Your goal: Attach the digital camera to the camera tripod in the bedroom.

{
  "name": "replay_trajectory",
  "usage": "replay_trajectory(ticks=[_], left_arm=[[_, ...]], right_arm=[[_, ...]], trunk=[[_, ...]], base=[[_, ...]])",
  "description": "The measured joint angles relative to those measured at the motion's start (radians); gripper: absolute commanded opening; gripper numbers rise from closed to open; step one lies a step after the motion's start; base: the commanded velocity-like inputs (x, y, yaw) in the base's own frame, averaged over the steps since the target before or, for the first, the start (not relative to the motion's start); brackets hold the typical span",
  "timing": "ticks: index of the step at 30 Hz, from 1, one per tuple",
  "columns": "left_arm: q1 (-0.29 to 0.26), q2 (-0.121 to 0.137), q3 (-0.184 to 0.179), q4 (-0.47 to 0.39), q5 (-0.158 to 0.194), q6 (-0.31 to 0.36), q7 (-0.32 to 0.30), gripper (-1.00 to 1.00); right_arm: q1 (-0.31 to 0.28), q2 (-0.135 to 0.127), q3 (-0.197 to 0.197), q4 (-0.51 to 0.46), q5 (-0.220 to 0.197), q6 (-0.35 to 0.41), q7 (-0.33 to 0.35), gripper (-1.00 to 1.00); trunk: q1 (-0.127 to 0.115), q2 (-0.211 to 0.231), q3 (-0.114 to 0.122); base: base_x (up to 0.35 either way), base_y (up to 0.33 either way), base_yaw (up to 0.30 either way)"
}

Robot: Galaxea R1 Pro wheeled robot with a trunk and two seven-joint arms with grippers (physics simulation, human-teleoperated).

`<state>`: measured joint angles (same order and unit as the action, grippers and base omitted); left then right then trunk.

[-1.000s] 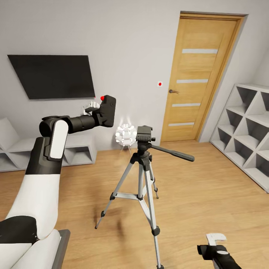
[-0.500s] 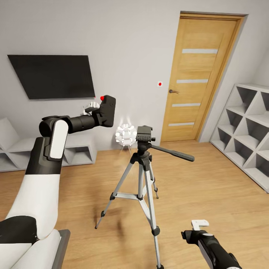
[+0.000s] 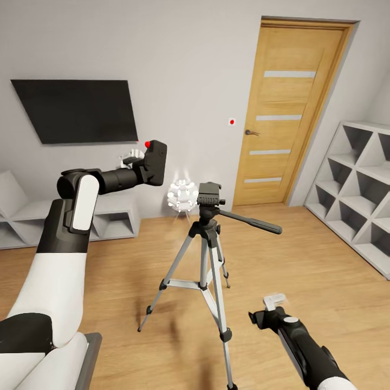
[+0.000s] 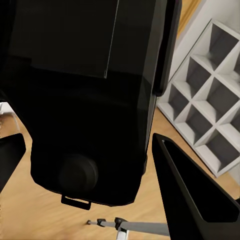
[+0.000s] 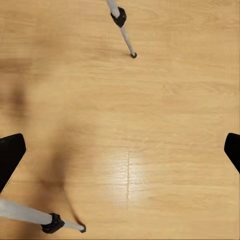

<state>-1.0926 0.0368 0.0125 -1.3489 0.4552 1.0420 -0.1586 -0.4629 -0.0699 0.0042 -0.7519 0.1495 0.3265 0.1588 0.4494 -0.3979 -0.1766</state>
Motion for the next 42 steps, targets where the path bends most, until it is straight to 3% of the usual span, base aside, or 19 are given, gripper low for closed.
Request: replay_trajectory(ticks=[7,13,16,25,31,33,34,35,37,38,42], left_arm=[[-0.001,0.000,0.000,0.004,0.000,0.000,0.000,-1.00],[-0.001,0.000,0.000,0.002,-0.002,0.000,0.000,-1.00],[-0.001,0.000,0.000,0.002,-0.002,0.000,0.000,-1.00],[0.000,0.000,0.000,0.003,-0.002,0.000,0.000,-1.00],[0.000,0.000,0.000,0.010,-0.002,0.000,0.000,-1.00],[0.000,0.000,0.000,0.022,-0.003,0.000,0.000,-1.00],[0.000,0.000,0.000,0.025,-0.002,0.000,0.000,-1.00],[-0.001,0.000,0.000,0.030,-0.003,0.000,0.000,-1.00],[-0.001,0.000,0.000,0.033,-0.003,0.000,0.000,-1.00],[-0.001,0.000,0.000,0.035,-0.004,0.000,0.000,-1.00],[-0.001,0.000,0.000,0.037,-0.003,0.000,0.000,-1.00]], right_arm=[[0.000,0.003,0.070,-0.143,-0.008,0.114,0.052,1.00],[0.000,0.001,0.078,-0.188,-0.007,0.142,0.253,1.00],[0.000,0.000,0.076,-0.196,-0.005,0.144,0.287,1.00],[0.000,-0.014,0.061,-0.252,-0.008,0.146,0.298,1.00],[0.000,-0.018,0.057,-0.308,-0.011,0.207,0.302,1.00],[0.000,-0.018,0.061,-0.366,-0.012,0.242,0.330,1.00],[0.000,-0.018,0.063,-0.388,-0.013,0.261,0.348,1.00],[0.000,-0.015,0.065,-0.444,-0.015,0.319,0.418,1.00],[0.000,-0.015,0.064,-0.478,-0.013,0.345,0.473,1.00],[0.000,-0.014,0.061,-0.530,-0.014,0.367,0.556,1.00],[0.001,-0.012,0.060,-0.571,-0.011,0.391,0.601,1.00]], trunk=[[0.000,0.000,0.000],[0.000,0.000,0.000],[0.000,0.000,0.000],[0.000,0.000,0.000],[0.000,0.000,0.000],[0.000,0.000,0.000],[0.000,0.000,0.000],[0.000,0.000,0.000],[0.000,0.000,0.000],[0.000,0.000,0.000],[0.000,0.000,0.000]], base=[[0.000,0.000,0.000],[0.000,0.000,0.000],[0.000,0.000,0.000],[0.000,0.000,0.000],[0.000,0.000,0.000],[0.000,0.000,0.000],[0.000,0.000,0.000],[0.000,0.000,0.000],[0.000,0.000,0.000],[0.000,0.000,0.000],[0.000,0.000,0.000]])
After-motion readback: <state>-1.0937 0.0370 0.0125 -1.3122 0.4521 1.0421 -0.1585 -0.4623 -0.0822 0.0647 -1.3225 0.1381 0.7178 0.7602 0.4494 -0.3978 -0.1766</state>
